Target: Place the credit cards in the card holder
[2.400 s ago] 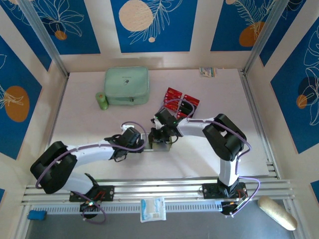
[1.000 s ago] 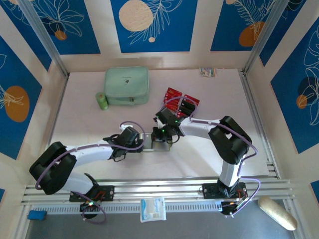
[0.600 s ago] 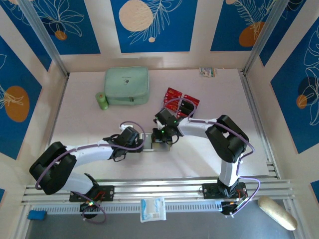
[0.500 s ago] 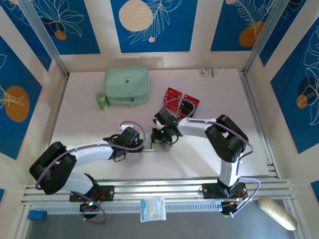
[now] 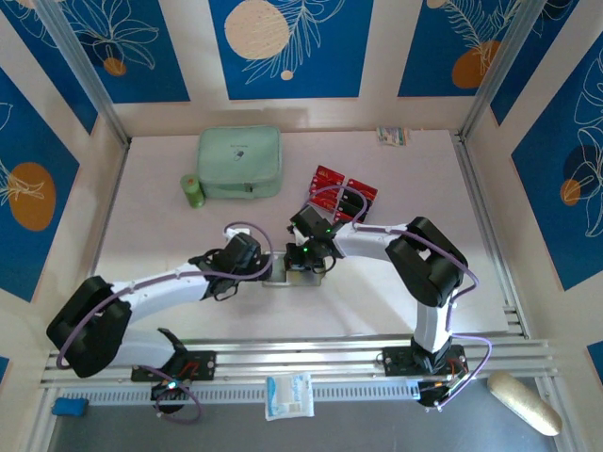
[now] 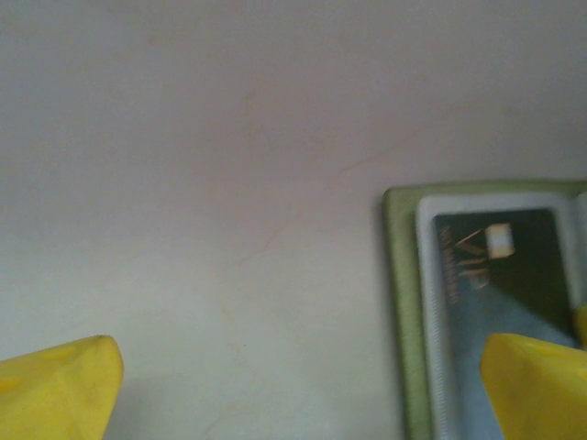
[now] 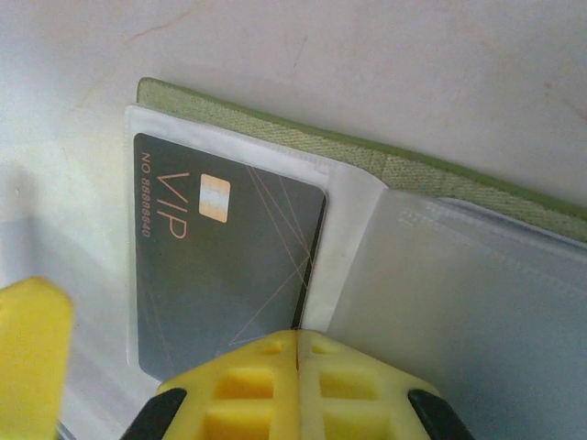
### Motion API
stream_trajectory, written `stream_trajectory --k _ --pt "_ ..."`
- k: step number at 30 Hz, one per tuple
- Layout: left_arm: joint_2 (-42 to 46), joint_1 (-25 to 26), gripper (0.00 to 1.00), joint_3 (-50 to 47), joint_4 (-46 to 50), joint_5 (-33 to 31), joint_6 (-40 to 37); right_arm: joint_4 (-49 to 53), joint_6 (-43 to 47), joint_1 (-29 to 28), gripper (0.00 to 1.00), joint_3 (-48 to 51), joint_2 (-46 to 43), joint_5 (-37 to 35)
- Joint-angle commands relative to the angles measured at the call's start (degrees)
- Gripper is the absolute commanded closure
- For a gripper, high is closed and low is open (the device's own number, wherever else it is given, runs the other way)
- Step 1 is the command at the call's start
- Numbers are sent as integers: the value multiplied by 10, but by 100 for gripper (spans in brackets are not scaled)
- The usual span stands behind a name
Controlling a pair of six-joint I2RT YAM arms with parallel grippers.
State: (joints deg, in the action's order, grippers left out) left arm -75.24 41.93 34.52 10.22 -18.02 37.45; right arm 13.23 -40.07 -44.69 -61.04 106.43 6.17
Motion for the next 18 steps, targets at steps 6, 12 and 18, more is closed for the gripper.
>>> stream_trajectory --k 6,12,18 --pt "5 -5 0 49 -2 59 16 2 -12 -8 100 -9 14 29" --pt "9 -5 0 43 -34 87 50 -8 -16 -5 99 -4 3 36" --pt "9 -6 0 39 -53 91 68 -29 -27 -3 99 3 8 54"
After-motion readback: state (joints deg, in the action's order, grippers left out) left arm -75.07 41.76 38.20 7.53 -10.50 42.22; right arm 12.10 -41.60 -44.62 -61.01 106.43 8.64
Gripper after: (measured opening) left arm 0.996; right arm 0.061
